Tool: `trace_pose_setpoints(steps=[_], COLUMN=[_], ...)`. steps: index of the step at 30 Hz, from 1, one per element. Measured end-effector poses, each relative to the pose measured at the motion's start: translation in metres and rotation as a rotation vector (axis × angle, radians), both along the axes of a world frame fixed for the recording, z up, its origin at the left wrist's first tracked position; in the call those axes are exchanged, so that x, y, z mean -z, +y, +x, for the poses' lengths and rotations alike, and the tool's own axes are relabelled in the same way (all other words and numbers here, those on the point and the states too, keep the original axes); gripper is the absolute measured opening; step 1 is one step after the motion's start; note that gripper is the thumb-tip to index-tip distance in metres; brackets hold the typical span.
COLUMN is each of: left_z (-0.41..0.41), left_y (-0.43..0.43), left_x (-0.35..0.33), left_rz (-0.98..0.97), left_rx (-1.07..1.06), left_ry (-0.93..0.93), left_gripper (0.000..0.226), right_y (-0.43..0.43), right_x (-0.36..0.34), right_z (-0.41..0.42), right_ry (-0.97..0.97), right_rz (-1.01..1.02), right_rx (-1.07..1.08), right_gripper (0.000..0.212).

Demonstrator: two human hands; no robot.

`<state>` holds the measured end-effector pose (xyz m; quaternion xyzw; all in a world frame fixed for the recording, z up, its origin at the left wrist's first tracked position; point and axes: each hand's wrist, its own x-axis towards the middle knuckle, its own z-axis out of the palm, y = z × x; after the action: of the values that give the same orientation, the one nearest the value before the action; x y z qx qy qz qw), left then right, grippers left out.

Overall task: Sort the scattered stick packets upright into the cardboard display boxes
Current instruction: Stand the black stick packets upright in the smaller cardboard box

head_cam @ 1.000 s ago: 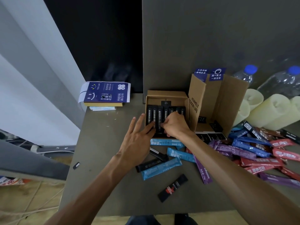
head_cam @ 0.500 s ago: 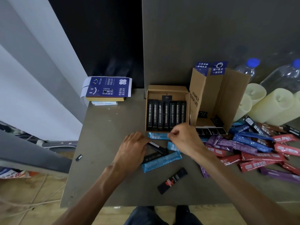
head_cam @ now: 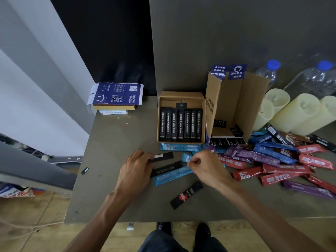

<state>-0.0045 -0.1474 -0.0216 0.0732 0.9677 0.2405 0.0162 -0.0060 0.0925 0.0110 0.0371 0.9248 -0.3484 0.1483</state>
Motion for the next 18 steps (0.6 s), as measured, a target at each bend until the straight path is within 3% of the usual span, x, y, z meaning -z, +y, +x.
trace_pose_setpoints(steps=[5, 10, 14, 16, 18], left_z=[0.006, 0.007, 0.012, 0.012, 0.011], left_y=[0.004, 0.010, 0.008, 0.006, 0.006], left_x=[-0.002, -0.007, -0.013, -0.019, -0.023], left_rz=[-0.062, -0.061, 0.082, 0.089, 0.057], left_rx=[0.023, 0.009, 0.049, 0.145, 0.229], left_ry=[-0.177, -0.186, -0.013, 0.199, 0.367], left_gripper=[0.012, 0.007, 0.010, 0.006, 0.011], right_y=[0.001, 0.001, 0.001, 0.002, 0.004], right_x=[0.001, -0.003, -0.012, -0.022, -0.031], right_z=[0.003, 0.005, 0.005, 0.004, 0.003], right_ry=[0.014, 0.019, -0.128, -0.344, -0.503], right_rz=[-0.003, -0.013, -0.193, -0.405, -0.665], right_rx=[-0.029, -0.046, 0.095, 0.184, 0.232], right_gripper=[0.011, 0.012, 0.027, 0.037, 0.033])
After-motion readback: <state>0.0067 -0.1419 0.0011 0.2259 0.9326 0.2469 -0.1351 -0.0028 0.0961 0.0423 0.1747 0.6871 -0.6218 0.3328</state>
